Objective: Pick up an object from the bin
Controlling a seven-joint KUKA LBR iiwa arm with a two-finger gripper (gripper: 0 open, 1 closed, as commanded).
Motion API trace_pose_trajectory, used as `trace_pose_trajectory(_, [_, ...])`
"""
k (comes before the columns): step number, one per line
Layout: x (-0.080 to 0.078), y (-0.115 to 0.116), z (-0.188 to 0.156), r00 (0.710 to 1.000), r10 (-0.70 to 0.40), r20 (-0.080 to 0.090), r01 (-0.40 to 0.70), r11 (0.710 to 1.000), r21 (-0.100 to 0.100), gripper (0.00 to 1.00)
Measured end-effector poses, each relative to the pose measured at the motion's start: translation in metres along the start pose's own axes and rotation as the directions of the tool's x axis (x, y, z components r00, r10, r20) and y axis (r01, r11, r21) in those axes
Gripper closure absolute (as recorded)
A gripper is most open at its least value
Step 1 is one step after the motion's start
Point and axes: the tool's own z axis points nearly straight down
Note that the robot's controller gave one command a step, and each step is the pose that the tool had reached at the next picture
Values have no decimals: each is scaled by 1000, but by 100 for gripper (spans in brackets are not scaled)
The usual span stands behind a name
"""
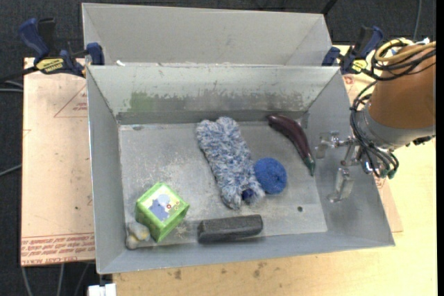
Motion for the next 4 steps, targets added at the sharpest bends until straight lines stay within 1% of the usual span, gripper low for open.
trace_pose_trajectory(1, [-2,1,-5,1000,-4,7,4,1000,1,0])
trace_pose_trajectory(2, [-33,24,17,998,-65,15,65,998,8,0])
trace_pose_trajectory(3, [-45,65,52,989,-147,14,147,989,1,0])
trace_pose_trajectory(4, [-27,78,61,993,-117,2,117,993,0,0])
